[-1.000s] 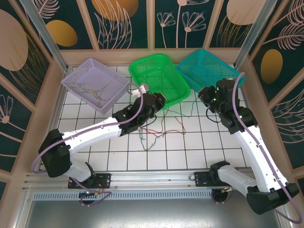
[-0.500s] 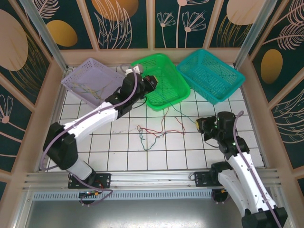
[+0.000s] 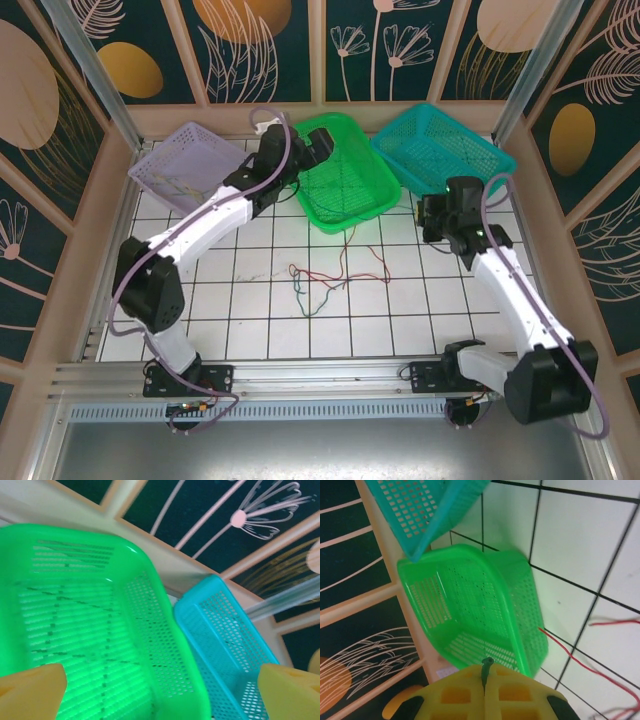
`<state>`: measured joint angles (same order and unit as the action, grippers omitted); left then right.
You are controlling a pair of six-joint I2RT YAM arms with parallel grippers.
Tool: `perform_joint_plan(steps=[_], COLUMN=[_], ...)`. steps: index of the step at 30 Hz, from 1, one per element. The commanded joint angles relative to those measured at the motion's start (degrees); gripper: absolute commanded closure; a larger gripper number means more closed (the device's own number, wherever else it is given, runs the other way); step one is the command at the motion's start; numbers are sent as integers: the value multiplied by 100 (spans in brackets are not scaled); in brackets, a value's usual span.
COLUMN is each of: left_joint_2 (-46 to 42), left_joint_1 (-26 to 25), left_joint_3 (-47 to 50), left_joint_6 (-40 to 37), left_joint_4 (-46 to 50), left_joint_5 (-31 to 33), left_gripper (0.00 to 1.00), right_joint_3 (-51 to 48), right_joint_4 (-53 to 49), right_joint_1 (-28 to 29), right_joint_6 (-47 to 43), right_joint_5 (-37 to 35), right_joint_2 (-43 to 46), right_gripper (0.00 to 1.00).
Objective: Untangle the cables
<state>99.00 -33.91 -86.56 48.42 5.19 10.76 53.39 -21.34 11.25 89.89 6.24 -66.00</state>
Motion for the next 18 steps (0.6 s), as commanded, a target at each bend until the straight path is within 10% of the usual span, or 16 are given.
perform_joint_plan(steps=[1,18], left_joint_2=[-925,-3629], left_joint_1=[6,-106], left_joint_3=[278,3036], left_joint_6=[4,1219], left_joint_4=[579,541], left_joint_5=[796,494], left_gripper=[3,13], right_joint_3=[430,3383], right_joint_4=[175,-745], right_joint_1=[32,1133], right_joint_6=[-297,254], right_joint_5=[-596,-2727], right_joint_2=[-487,-3642], right_gripper=[100,100])
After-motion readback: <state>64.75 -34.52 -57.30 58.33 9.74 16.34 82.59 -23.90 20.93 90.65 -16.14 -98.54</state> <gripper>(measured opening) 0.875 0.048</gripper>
